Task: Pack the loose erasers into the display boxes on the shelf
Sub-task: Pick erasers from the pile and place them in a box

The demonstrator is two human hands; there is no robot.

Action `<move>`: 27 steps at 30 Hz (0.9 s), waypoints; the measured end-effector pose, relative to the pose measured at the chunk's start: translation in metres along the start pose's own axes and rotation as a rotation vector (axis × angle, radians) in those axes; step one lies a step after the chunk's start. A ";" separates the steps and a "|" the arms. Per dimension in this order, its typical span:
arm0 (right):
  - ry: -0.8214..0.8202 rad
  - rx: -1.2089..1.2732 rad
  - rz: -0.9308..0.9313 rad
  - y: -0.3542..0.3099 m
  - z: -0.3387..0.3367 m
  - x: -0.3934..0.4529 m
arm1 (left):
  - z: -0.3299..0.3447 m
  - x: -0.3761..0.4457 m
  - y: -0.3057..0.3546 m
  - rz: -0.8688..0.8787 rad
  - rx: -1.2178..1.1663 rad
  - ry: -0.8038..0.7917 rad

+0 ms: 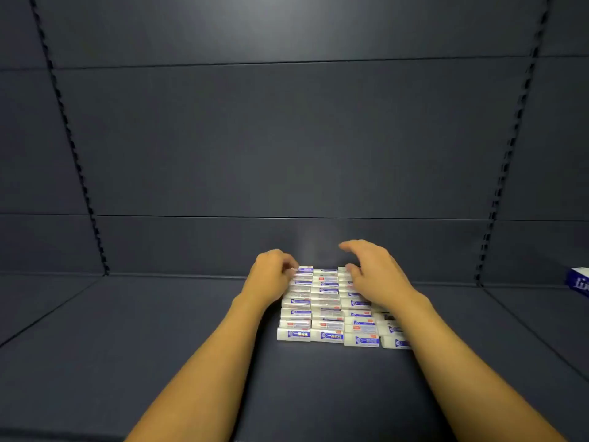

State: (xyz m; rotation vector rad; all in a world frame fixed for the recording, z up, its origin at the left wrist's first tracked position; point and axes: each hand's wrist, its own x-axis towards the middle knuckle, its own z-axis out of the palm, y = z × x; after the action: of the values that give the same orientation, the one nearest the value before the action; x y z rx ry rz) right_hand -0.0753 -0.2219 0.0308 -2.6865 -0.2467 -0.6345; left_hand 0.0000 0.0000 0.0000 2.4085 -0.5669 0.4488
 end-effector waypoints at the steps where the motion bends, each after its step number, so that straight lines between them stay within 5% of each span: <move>1: 0.013 -0.001 0.000 0.002 0.002 0.002 | 0.004 0.001 -0.003 0.010 0.010 -0.023; 20: -0.005 -0.110 -0.082 0.006 0.042 0.017 | 0.007 0.008 -0.010 0.039 0.200 -0.253; 27: -0.075 -0.146 -0.082 0.000 0.049 0.025 | -0.005 0.005 -0.003 0.081 0.161 -0.048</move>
State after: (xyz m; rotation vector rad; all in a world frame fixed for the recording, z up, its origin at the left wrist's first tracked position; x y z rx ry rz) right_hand -0.0340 -0.2005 0.0016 -2.8564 -0.3439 -0.5982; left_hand 0.0048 0.0038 0.0044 2.5629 -0.6744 0.4883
